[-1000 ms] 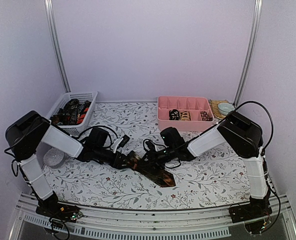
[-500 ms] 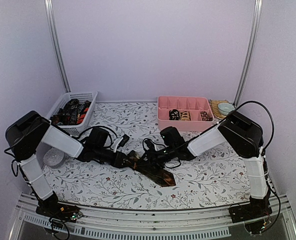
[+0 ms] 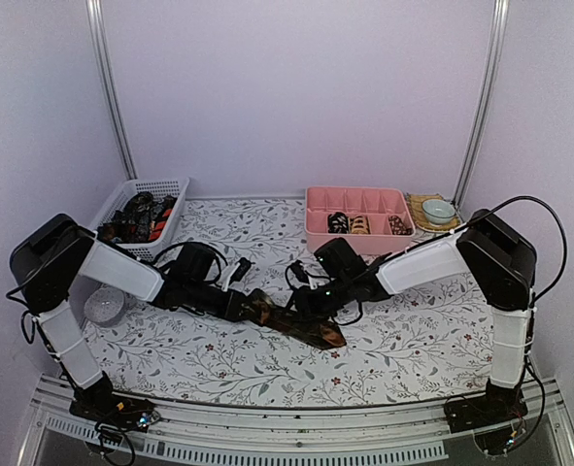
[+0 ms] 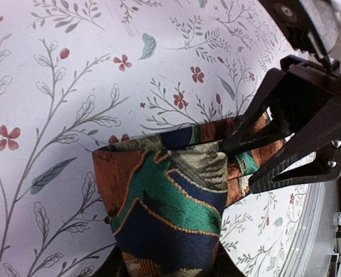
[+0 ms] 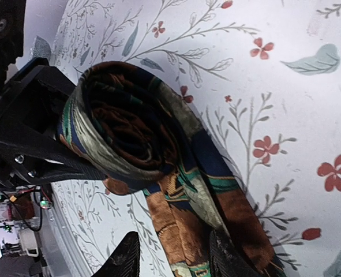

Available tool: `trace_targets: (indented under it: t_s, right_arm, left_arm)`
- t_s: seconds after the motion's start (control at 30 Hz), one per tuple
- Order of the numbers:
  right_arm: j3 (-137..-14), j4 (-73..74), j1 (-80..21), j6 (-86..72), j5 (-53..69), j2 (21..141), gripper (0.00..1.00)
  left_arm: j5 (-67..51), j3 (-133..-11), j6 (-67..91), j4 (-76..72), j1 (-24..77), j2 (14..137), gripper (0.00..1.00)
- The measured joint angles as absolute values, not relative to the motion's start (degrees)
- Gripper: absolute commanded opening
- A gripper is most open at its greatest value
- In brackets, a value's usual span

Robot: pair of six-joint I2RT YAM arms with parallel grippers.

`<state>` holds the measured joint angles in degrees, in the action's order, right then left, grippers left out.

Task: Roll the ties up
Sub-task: Roll the tie at the center of the board.

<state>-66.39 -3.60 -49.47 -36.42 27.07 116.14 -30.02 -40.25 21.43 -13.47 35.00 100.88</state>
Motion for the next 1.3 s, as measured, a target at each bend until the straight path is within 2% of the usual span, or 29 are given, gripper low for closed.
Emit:
trace_targets:
  t_s: [0.3, 0.63, 0.87, 0.97, 1.3]
  right_arm:
    - [-64.6, -1.5, -50.3, -29.0, 22.0, 114.8, 0.31]
    - [-63.0, -3.4, -53.6, -26.3, 17.5, 114.1, 0.30]
    - [-63.0, -3.5, -54.5, -26.0, 16.3, 114.1, 0.30]
    - [-63.0, -3.5, -54.5, -26.0, 16.0, 114.1, 0.32]
    - [-60.7, -2.4, -52.9, -26.9, 19.0, 111.3, 0.47]
  left_arm:
    - [-28.7, -42.0, 22.6, -10.1, 35.0, 100.7, 0.31]
    - [-24.6, -44.1, 25.2, -4.8, 35.3, 99.5, 0.31]
    - [-16.5, -48.1, 24.2, 2.7, 38.9, 98.9, 0.31]
    - [-11.9, -50.3, 23.0, 6.2, 41.1, 98.9, 0.31]
    - [4.9, -56.6, 19.8, 14.9, 49.1, 100.8, 0.31]
